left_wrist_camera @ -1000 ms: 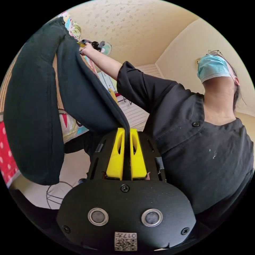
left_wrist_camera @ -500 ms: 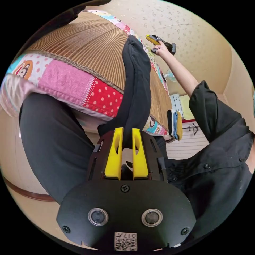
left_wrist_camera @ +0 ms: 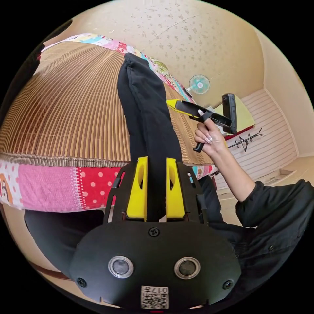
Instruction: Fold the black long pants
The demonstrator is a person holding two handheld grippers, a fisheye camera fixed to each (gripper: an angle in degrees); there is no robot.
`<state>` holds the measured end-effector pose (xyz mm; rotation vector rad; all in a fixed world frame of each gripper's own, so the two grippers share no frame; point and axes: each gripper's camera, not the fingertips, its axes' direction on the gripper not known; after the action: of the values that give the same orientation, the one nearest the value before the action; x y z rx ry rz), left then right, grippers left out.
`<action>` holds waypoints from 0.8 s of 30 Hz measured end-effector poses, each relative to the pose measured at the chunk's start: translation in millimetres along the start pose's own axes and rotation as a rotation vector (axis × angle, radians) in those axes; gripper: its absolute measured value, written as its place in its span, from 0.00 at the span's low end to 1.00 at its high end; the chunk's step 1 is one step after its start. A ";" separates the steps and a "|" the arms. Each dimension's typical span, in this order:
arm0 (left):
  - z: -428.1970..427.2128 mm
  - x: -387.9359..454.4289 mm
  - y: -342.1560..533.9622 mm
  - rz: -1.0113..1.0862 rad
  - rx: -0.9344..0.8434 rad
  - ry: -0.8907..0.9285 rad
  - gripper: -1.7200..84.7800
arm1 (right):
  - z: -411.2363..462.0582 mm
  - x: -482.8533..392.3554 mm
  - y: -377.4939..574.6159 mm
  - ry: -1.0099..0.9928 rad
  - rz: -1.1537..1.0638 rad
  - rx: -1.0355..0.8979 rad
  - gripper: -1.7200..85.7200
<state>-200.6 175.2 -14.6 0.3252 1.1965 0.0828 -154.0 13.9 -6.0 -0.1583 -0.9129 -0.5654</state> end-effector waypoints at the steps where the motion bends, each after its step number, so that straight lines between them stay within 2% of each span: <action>1: 0.6 1.1 3.6 -0.010 0.005 -0.003 0.12 | 8.1 0.9 -8.0 -0.013 0.017 -0.015 0.15; 4: 5.3 1.9 18.7 -0.064 0.031 -0.006 0.10 | 60.4 8.6 -36.7 -0.016 0.098 -0.128 0.14; 5: 4.4 1.5 20.9 -0.089 0.029 0.011 0.09 | 71.7 10.0 -41.2 0.045 0.142 -0.155 0.13; 7: -5.6 6.1 23.2 -0.060 0.062 0.103 0.08 | 59.4 4.1 -41.5 0.078 0.186 -0.092 0.09; 9: -23.2 9.3 34.8 -0.011 0.152 0.235 0.07 | 24.0 -16.7 -29.8 0.056 0.157 0.085 0.07; 10: -26.5 8.6 38.8 -0.007 0.172 0.247 0.07 | 17.2 -21.5 -24.8 0.049 0.148 0.129 0.07; 11: -30.7 3.8 46.5 -0.026 0.188 0.233 0.06 | 11.4 -28.0 -15.8 0.021 0.128 0.183 0.07; 13: -25.3 -12.5 50.8 -0.147 0.124 0.148 0.07 | 23.5 -28.5 -9.3 0.030 0.097 0.156 0.07; 15: -14.0 -31.6 45.5 -0.247 -0.004 0.093 0.07 | 55.4 -10.3 -4.5 0.031 0.080 -0.037 0.08; 17: -19.0 -35.6 40.3 -0.237 -0.007 0.109 0.09 | 39.7 1.0 11.0 -0.040 0.058 -0.002 0.09; 21: -35.6 -33.7 26.6 -0.148 0.080 0.127 0.11 | -22.9 13.8 71.0 0.072 0.037 0.067 0.11; 24: -25.9 -34.4 6.5 -0.110 0.075 0.110 0.13 | -42.5 31.8 120.8 0.016 0.077 0.068 0.13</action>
<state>-236.5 178.6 9.8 0.3229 1.3260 -0.0405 -45.4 87.8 5.6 -0.1268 -0.9051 -0.4637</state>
